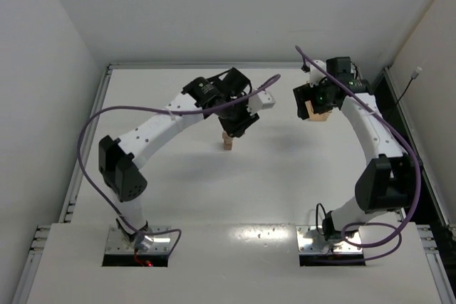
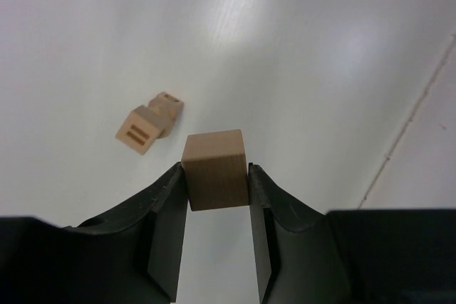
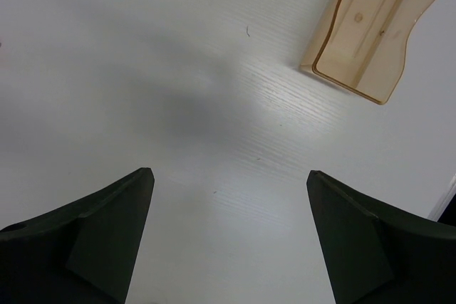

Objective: Build the wood block tower

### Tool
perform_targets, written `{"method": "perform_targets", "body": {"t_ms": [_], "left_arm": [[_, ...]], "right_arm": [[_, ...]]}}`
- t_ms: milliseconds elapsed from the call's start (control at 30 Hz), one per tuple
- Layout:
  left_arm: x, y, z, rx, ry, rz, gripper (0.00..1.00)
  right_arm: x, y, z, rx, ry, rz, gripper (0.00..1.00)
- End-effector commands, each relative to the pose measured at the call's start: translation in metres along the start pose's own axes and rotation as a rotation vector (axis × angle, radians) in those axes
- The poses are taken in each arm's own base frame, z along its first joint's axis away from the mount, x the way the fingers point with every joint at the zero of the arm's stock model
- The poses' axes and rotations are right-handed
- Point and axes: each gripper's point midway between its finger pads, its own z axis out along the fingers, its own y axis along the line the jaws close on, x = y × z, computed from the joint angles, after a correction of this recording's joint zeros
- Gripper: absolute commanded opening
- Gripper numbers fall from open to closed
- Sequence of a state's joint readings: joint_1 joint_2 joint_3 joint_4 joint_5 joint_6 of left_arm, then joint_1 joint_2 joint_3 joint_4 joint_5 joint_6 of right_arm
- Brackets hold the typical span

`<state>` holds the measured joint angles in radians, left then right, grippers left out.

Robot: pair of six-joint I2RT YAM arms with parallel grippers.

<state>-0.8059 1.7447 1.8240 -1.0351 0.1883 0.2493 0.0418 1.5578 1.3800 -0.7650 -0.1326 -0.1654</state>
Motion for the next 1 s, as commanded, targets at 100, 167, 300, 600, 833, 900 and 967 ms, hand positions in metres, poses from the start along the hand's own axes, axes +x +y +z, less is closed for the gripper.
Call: {"method": "perform_targets", "body": {"t_ms": [100, 167, 300, 600, 833, 900, 967], "left_arm": [[0.027, 0.059, 0.007, -0.096, 0.124, -0.206, 0.0], [0.026, 0.069, 0.006, -0.11, 0.116, -0.23, 0.0], [0.034, 0.082, 0.014, -0.118, 0.137, -0.258, 0.0], [0.035, 0.081, 0.024, -0.076, 0.139, -0.275, 0.0], [0.035, 0.081, 0.034, -0.052, 0.146, -0.28, 0.0], [0.037, 0.081, 0.037, -0.049, 0.154, -0.282, 0.0], [0.038, 0.079, 0.041, -0.034, 0.158, -0.285, 0.0]], "right_arm": [[-0.022, 0.002, -0.003, -0.027, -0.05, -0.017, 0.85], [-0.022, 0.002, -0.003, -0.027, -0.05, -0.017, 0.85], [-0.018, 0.002, -0.001, -0.032, -0.033, -0.014, 0.85], [-0.017, 0.001, 0.002, -0.026, -0.023, -0.013, 0.85], [-0.013, 0.0, 0.004, -0.02, -0.012, -0.02, 0.85], [-0.013, 0.0, 0.004, -0.02, -0.012, -0.02, 0.85], [-0.013, 0.0, 0.004, -0.02, -0.012, -0.02, 0.85]]}}
